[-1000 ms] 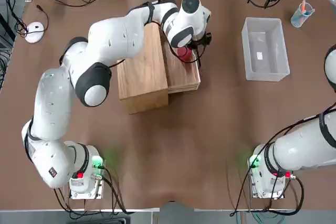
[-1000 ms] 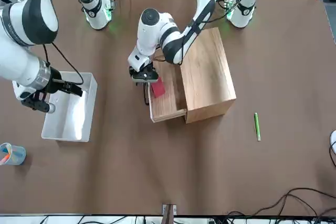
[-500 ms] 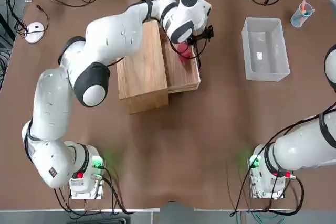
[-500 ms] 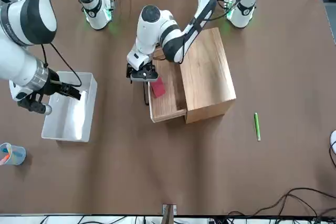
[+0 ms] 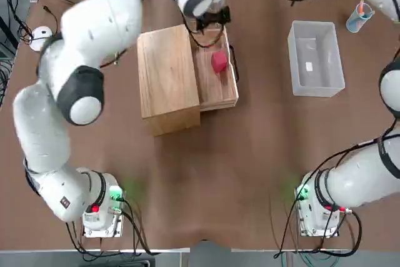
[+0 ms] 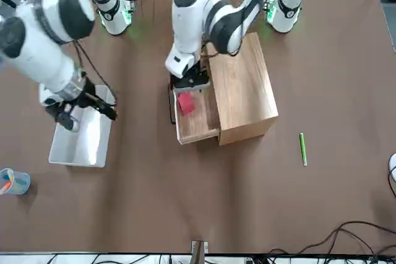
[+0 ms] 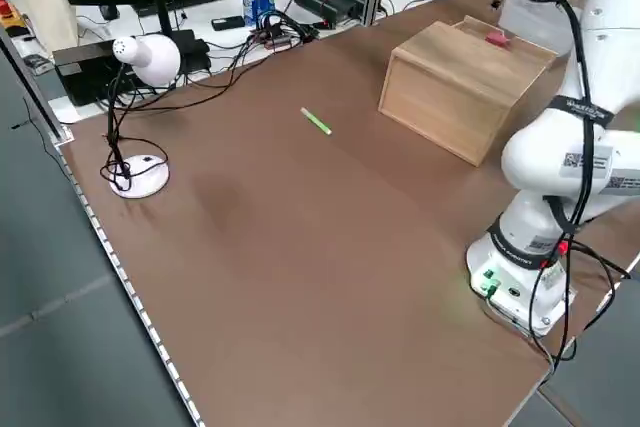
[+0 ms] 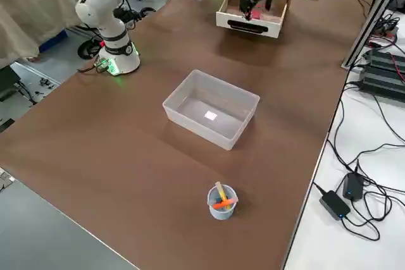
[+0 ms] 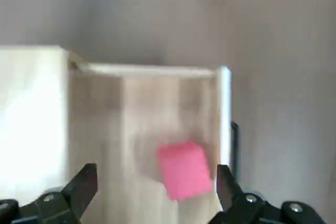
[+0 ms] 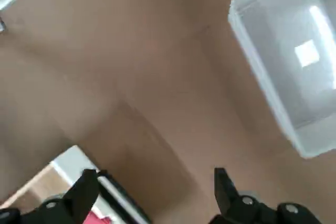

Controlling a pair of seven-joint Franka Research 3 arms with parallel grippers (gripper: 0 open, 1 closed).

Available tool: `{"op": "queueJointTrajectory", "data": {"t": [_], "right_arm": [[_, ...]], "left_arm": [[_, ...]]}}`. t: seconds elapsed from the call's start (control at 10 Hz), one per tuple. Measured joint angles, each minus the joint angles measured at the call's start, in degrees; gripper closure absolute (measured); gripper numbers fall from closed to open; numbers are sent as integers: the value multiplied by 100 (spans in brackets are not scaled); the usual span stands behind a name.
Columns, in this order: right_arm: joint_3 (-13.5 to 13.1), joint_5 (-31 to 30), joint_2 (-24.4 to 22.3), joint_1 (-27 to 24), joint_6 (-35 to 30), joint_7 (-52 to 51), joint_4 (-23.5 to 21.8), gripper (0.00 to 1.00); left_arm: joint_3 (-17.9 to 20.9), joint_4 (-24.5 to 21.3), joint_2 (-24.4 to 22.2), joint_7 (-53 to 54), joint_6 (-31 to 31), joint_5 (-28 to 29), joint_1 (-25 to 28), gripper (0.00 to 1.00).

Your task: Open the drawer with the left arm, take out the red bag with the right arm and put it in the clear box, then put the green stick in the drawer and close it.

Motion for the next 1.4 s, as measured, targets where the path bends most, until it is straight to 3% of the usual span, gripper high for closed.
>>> {"op": "queueJointTrajectory", "data": {"t": [0.2, 0.4, 0.7, 0.9, 1.1, 1.4], "right_arm": [[8, 1, 226, 664, 429, 1869, -9, 3], [12, -12, 705, 1275, 914, 3838, -11, 2], [9, -15, 1343, 1892, 1459, 5345, 13, 2], [8, -13, 1578, 2073, 1556, 5657, 27, 2], [6, -6, 1676, 2114, 1547, 5776, 32, 2], [7, -5, 1713, 2243, 1394, 5853, 30, 2]], "left_arm": [[-13, -806, -669, 687, 158, -14, 676, 0], [-19, -1614, -1293, 1254, 718, -258, 1357, 0], [-4, -2309, -1908, 3006, 953, -1289, 2409, 0], [163, -2474, -2020, 3895, 960, -1765, 2845, 3], [567, -2727, -1984, 4438, 1068, -1851, 2900, 6], [1016, -3055, -1542, 5342, 1199, -1876, 3031, 5]]}}
